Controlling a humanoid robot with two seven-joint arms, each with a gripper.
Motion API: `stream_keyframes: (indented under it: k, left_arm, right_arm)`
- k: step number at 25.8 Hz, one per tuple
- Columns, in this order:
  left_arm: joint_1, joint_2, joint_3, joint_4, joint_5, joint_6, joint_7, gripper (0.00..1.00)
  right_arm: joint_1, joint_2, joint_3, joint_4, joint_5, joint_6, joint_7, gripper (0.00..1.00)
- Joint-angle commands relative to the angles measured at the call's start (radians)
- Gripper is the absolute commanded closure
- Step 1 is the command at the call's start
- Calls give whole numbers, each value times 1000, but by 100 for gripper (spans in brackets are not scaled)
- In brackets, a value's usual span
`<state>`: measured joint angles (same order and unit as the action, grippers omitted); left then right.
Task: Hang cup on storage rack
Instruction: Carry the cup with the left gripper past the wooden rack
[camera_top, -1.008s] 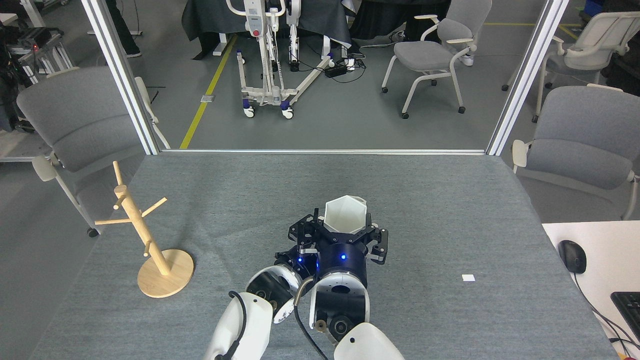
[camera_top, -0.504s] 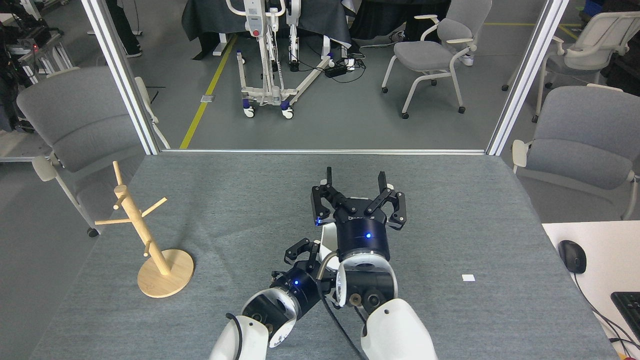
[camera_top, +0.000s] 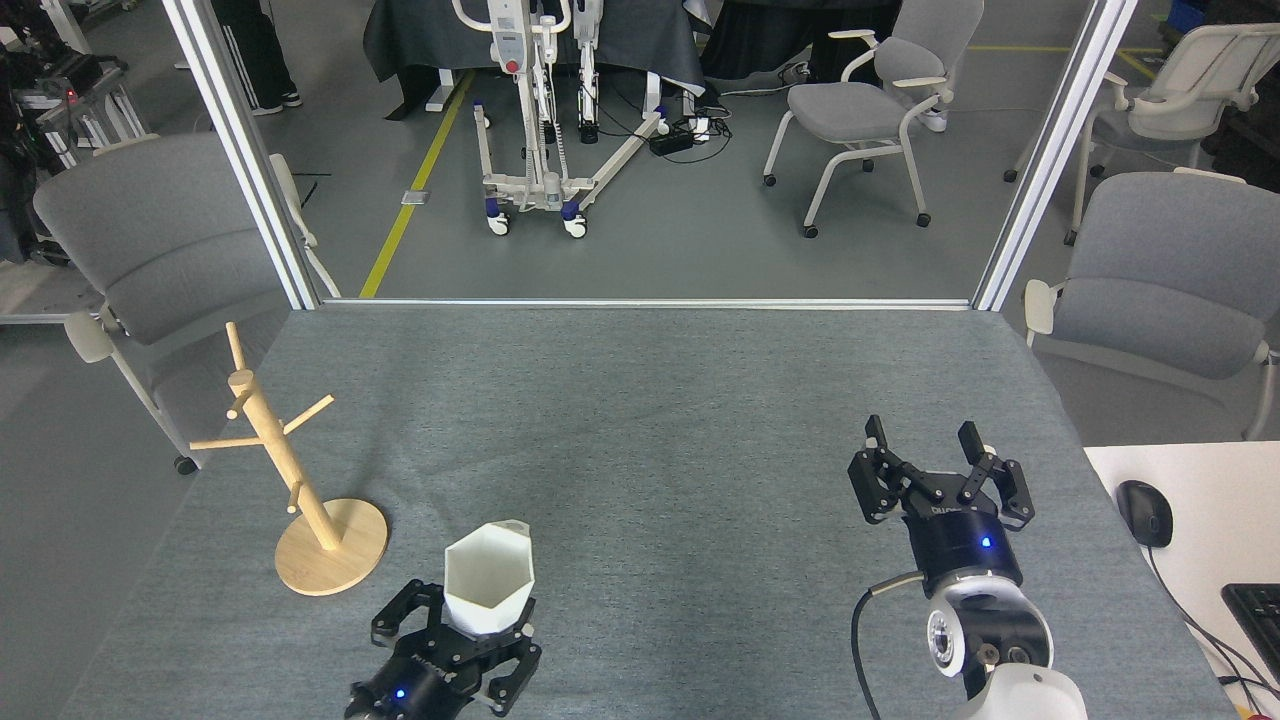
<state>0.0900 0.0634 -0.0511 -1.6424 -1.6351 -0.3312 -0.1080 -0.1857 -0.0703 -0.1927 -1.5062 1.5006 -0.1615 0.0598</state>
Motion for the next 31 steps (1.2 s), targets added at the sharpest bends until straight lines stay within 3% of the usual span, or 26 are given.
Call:
stream_keyframes:
  k: [1, 6, 11, 16, 24, 31]
  left_arm:
    - [77, 21, 117, -34, 0, -2, 8, 100]
    - [97, 15, 335, -8, 1, 8, 11, 100]
    - [70, 16, 465, 3, 0, 49, 24, 100]
    - [4, 26, 496, 7, -15, 138, 13, 100]
    - [-145, 32, 560, 19, -138, 144, 4, 100]
    - [-211, 32, 559, 73, -220, 143, 4, 100]
  right_arm:
    - [86, -5, -37, -8, 4, -72, -57, 1]
    - [118, -6, -50, -20, 12, -125, -57, 1]
    - [104, -11, -44, -14, 12, -118, -54, 1]
    - [85, -8, -34, -17, 12, -119, -52, 1]
    - [68, 0, -34, -8, 12, -116, -44, 1]
    - [68, 1, -30, -6, 13, -124, -26, 1]
